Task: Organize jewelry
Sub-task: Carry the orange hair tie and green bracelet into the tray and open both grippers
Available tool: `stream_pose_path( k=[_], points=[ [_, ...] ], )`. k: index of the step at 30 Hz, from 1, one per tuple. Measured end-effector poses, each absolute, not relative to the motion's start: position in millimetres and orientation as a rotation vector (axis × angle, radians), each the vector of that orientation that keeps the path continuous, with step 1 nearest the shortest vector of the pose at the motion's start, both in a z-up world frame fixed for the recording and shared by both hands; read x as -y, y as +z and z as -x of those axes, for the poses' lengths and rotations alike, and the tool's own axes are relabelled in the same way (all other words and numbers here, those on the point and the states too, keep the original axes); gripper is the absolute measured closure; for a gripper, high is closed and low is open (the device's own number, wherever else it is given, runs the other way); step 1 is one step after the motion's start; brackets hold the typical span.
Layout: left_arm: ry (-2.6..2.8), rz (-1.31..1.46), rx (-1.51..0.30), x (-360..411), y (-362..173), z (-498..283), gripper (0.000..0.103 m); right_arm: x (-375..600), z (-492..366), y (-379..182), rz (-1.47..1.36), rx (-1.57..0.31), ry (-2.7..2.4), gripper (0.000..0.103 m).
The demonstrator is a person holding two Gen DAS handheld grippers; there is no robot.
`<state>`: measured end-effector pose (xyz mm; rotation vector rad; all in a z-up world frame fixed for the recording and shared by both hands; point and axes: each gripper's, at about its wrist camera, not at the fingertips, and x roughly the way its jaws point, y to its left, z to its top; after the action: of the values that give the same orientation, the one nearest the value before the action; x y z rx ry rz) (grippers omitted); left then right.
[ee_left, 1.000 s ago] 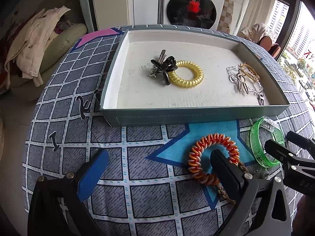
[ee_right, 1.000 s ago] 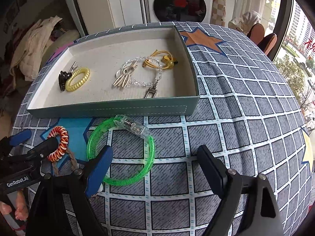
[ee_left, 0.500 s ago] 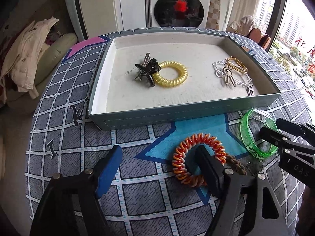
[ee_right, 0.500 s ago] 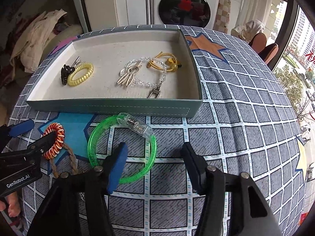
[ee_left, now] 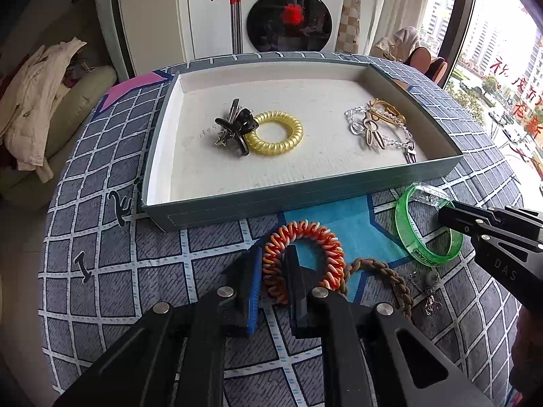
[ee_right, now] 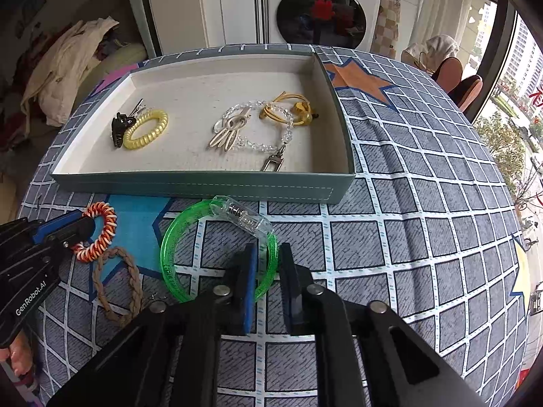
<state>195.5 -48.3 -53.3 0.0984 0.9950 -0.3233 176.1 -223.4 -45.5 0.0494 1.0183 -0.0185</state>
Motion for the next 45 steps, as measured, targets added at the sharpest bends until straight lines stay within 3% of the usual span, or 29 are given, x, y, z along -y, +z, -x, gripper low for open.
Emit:
stream_pose_path(
  k=[16,26,45],
  points=[
    [-0.366,-0.038,-0.903,30.8,-10.6,-187.0,0.070,240.3,-168.7,-6.5,-0.146,-0.933,0.033,0.095],
    [-0.328,-0.046,-0.846,32.4,14.6,-229.4,0.070,237.6,-210.5,16.5,-0.128,-0.896,0.046,0.095],
    [-0.217,-0.106,-0.900,58.3,-19.6,-328.1,0.070,243.5,-305.6,-19.1,-0.133,-0.959,-0.039,0.095]
  ],
)
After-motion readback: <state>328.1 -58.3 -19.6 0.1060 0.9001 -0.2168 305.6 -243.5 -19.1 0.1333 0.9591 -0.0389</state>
